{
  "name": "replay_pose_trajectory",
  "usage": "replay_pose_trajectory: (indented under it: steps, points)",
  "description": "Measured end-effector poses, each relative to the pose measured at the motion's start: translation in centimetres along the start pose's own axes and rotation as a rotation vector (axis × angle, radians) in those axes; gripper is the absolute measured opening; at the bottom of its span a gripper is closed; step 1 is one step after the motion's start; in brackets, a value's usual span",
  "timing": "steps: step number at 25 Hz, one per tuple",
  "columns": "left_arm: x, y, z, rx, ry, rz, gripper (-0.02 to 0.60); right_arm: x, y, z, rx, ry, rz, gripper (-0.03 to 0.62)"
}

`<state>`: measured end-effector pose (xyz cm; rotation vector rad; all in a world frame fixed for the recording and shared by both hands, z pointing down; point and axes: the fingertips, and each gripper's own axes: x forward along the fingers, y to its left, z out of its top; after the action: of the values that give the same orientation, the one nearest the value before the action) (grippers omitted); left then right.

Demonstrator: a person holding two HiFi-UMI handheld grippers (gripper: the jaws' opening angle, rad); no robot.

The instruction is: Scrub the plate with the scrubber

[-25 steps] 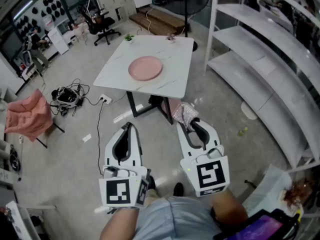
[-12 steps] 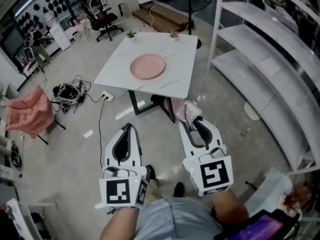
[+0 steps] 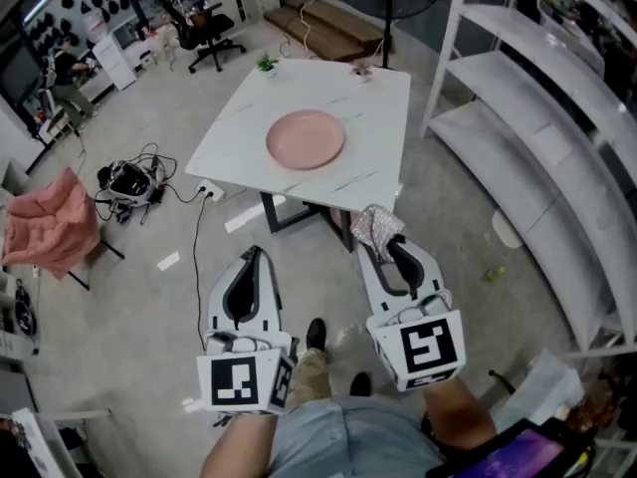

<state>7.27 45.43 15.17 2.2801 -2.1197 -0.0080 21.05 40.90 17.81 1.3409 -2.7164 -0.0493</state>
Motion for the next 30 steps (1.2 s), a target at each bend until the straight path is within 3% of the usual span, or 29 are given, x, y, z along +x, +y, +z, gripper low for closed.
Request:
replay_pose_trajectory:
  steps: [14, 20, 30]
  points:
    - [16.9, 10.4, 3.3, 0.009, -0.033, -0.119, 0.008, 17.3, -3.1, 5.0, -0.03, -0.035, -0.113, 0.107]
    - [20.3, 12.2, 2.0, 0.002, -0.01, -0.17, 0.008, 20.5, -3.8, 4.8, -0.032, -0.017, -0.153, 0.107]
    - [26.0, 13.0, -2.1, 0.007, 0.071, -0.177, 0.008, 25.3, -7.2, 2.5, -0.006, 0.037, -0.167, 0.107]
